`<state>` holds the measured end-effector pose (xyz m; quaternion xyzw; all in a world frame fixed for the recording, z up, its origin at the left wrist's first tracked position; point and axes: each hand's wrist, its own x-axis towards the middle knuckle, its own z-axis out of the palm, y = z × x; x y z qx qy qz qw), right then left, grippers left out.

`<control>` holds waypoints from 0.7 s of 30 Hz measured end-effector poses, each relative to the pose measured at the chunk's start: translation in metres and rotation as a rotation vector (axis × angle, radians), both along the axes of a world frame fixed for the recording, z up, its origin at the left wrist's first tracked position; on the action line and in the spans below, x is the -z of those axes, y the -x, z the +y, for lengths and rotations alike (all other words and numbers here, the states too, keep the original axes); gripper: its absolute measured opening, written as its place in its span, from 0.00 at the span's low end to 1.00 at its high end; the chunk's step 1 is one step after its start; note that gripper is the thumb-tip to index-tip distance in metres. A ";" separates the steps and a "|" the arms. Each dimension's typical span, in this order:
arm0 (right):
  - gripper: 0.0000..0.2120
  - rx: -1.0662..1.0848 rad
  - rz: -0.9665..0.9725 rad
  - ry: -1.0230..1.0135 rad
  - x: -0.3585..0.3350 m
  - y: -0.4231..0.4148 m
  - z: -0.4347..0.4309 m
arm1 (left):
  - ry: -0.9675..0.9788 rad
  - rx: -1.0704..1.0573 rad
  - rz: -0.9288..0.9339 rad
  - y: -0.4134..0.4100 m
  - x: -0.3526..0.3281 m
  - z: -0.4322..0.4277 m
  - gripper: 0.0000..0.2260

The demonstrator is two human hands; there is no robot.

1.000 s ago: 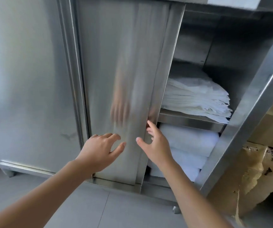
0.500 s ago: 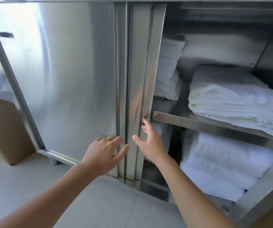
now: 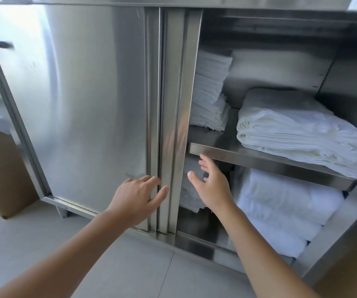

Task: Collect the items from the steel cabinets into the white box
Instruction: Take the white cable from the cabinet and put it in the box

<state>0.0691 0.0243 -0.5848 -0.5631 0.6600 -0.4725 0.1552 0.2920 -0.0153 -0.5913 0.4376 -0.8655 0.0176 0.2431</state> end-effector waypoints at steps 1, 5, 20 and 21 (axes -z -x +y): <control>0.32 0.017 0.000 0.010 -0.004 0.006 0.006 | 0.009 0.004 0.005 0.003 -0.003 0.001 0.28; 0.28 0.051 0.025 0.027 -0.019 0.020 0.026 | 0.021 0.030 0.017 0.019 -0.017 0.009 0.27; 0.25 0.116 0.044 0.081 -0.024 0.049 0.090 | 0.104 0.070 -0.114 0.054 -0.044 0.046 0.27; 0.25 0.116 0.047 0.082 -0.024 0.049 0.092 | 0.102 0.071 -0.117 0.055 -0.045 0.048 0.28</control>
